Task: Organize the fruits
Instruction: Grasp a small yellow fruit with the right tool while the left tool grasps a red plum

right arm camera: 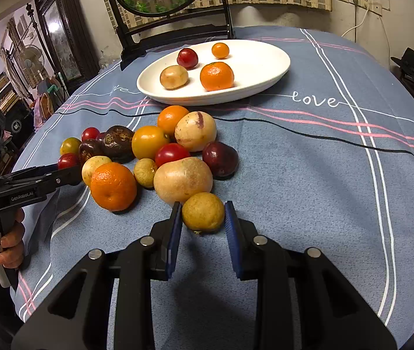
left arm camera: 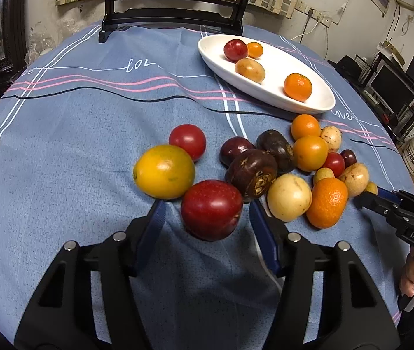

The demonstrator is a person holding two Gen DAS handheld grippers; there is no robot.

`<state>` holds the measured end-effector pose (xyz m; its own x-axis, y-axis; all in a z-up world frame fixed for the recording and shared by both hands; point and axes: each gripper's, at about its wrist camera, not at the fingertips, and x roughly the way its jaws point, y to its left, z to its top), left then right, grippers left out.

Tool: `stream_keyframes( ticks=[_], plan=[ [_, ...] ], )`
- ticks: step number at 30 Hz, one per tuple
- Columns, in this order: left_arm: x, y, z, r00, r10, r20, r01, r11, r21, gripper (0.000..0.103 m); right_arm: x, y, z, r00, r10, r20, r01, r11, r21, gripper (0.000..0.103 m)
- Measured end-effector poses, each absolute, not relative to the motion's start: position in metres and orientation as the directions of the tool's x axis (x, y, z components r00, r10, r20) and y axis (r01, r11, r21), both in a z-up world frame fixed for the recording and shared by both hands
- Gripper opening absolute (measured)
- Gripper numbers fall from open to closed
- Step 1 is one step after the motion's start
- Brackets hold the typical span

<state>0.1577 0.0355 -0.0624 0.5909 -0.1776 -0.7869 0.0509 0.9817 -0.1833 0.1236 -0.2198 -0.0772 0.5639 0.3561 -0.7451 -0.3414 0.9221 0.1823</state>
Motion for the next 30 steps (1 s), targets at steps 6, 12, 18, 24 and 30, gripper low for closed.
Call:
stream_keyframes(
  ticks=[6,12,18,24,30],
  plan=[
    [0.158,0.034,-0.062,0.592,-0.140,-0.794,0.037,0.988,-0.147,0.052,0.123,-0.220,-0.078,0.564,0.357,-0.745,-0.341,0.922,0.183,0.029],
    [0.154,0.033,-0.060,0.602,-0.135,-0.787,0.042,0.990,-0.137,0.044,0.123,-0.220,-0.078,0.562,0.359,-0.745,-0.341,0.921,0.186,0.029],
    [0.146,0.035,-0.057,0.617,-0.135,-0.775,0.039,0.989,-0.142,0.040,0.123,-0.220,-0.078,0.561,0.363,-0.744,-0.345,0.919,0.188,0.029],
    [0.134,0.033,-0.049,0.654,-0.128,-0.746,0.051,0.991,-0.125,0.040,0.121,-0.223,-0.077,0.568,0.376,-0.732,-0.345,0.916,0.203,0.029],
    [0.128,0.019,-0.021,0.676,-0.194,-0.711,0.172,0.980,-0.103,0.040,0.120,-0.218,-0.060,0.610,0.409,-0.679,-0.392,0.900,0.191,0.030]
  ],
)
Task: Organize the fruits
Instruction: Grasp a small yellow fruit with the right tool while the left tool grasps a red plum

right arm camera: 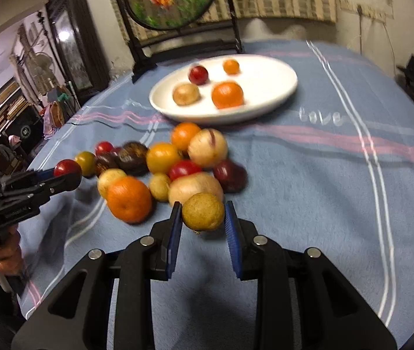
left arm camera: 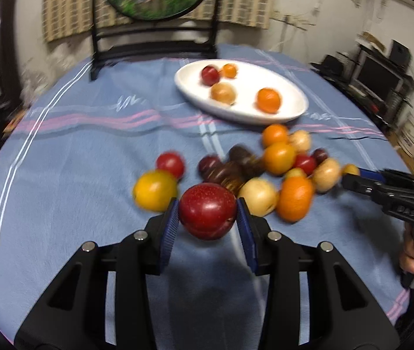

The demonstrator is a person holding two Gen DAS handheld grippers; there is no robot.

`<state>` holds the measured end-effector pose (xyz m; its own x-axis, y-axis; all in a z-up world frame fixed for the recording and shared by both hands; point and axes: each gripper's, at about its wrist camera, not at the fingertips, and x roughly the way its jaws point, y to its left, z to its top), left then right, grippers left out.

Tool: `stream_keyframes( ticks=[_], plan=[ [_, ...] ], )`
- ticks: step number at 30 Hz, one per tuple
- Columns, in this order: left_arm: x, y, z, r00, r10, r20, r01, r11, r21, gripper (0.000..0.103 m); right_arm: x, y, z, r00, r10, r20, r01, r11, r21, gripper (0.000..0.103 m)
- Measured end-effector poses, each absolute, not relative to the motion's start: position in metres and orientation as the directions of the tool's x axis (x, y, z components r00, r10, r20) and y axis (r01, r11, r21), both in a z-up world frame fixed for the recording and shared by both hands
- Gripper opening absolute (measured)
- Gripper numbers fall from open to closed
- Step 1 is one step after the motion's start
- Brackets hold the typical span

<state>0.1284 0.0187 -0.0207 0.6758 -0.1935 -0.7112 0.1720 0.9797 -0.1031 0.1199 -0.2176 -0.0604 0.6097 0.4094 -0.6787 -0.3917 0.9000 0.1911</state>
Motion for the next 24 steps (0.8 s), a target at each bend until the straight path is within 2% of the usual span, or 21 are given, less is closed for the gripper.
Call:
stream_keyframes(
  ticks=[5,11,15,24],
  plan=[
    [0.169,0.008,0.022,0.695,-0.276,-0.664,0.256,0.958,-0.130,0.040,0.144,-0.212,-0.019,0.700,0.409,-0.585,-0.396,0.905,0.158,0.030],
    [0.249,-0.009,0.034,0.712,-0.265,-0.651,0.240,0.962,-0.129,0.040,0.203,-0.206,-0.006,0.760,0.387,-0.522,-0.337,0.922,0.192,0.030],
    [0.307,-0.011,0.020,0.675,-0.252,-0.694,0.205,0.967,-0.152,0.040,0.237,-0.193,-0.020,0.717,0.429,-0.550,-0.348,0.903,0.252,0.030],
    [0.358,-0.010,-0.018,0.596,-0.213,-0.774,0.159,0.976,-0.147,0.041,0.262,-0.166,-0.041,0.624,0.425,-0.656,-0.398,0.895,0.201,0.030]
  ],
)
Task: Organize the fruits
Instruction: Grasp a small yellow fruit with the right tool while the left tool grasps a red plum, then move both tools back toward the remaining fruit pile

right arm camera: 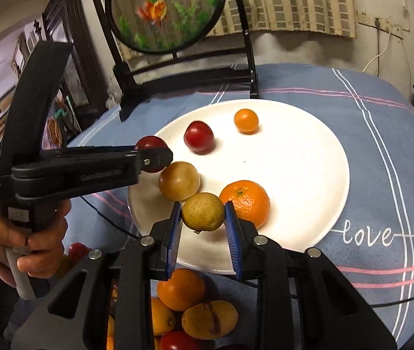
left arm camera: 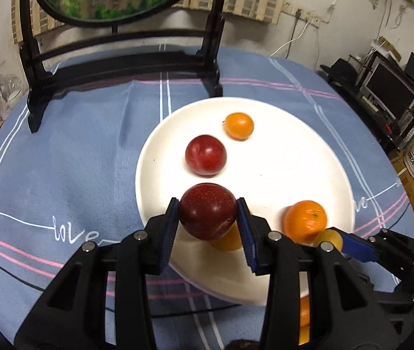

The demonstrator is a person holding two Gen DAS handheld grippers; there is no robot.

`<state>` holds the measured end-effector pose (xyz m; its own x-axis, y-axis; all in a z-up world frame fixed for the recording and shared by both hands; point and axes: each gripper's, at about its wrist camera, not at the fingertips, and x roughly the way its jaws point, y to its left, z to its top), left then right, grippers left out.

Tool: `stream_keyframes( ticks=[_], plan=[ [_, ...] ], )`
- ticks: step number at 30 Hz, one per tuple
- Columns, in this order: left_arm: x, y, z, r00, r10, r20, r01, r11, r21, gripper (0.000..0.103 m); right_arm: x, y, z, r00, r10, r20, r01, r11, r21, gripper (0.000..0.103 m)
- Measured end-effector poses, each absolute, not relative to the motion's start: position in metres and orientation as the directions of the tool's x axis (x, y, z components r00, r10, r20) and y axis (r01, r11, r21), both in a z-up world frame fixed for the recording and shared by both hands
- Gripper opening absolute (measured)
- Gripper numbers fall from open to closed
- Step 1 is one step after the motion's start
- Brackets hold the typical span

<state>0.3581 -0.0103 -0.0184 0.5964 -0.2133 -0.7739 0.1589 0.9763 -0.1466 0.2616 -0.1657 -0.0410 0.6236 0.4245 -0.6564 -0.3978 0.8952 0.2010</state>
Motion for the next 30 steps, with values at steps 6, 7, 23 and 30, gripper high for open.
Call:
stream_keyframes(
  ticks=[6,7,23,30],
  plan=[
    [0.345,-0.007,0.000,0.650,-0.196,-0.734,0.130,0.981,-0.147,0.080,0.259,-0.165,-0.035,0.632,0.408,-0.659,-0.401,0.900,0.173,0.063],
    [0.340,-0.006,0.005,0.654,-0.197,-0.730,0.134,0.980,-0.145,0.081,0.255,-0.166,-0.031,0.646,0.407,-0.646,-0.403,0.900,0.165,0.063],
    [0.145,0.026,-0.024,0.681,-0.170,-0.712,0.095,0.985,-0.144,0.096,0.142,-0.220,-0.047,0.633,0.428,-0.645,-0.431,0.887,0.165,0.065],
    [0.121,0.029,-0.047,0.665,-0.165,-0.729,0.085,0.986,-0.145,0.098,0.118,-0.217,-0.063,0.594,0.422,-0.685,-0.458,0.877,0.143,0.065]
  ],
)
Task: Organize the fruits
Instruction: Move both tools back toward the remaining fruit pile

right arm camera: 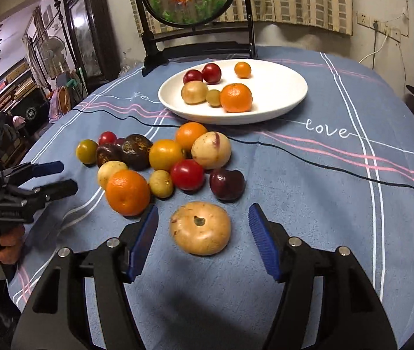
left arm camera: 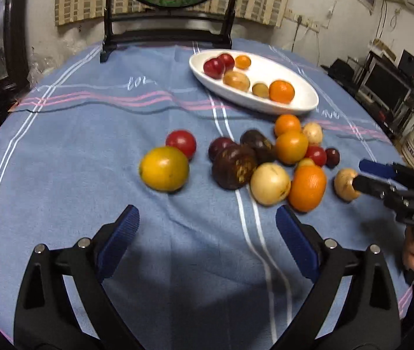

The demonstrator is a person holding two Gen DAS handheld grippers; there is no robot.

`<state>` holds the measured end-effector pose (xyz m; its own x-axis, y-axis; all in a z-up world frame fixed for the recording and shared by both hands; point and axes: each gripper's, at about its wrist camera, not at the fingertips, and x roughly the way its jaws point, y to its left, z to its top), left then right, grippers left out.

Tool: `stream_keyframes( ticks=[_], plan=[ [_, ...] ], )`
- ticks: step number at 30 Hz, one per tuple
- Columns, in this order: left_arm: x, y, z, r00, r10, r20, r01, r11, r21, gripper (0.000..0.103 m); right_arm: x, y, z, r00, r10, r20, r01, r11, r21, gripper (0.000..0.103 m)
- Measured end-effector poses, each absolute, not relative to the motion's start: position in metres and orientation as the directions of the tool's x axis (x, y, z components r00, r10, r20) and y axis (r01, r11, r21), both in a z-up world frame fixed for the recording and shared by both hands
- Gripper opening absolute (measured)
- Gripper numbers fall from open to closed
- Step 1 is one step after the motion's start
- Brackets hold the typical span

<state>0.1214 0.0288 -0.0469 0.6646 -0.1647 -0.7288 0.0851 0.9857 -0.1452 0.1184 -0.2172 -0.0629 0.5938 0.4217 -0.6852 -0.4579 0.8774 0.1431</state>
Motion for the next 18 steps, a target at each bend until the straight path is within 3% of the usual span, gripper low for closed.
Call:
stream_keyframes(
  ticks=[18],
  plan=[
    [0.129,0.031,-0.052,0.633,-0.163,-0.756,0.067,0.985,-0.157,0.100,0.122,-0.207,-0.074,0.547,0.391,-0.740,-0.471,0.875,0.114,0.065]
  ],
)
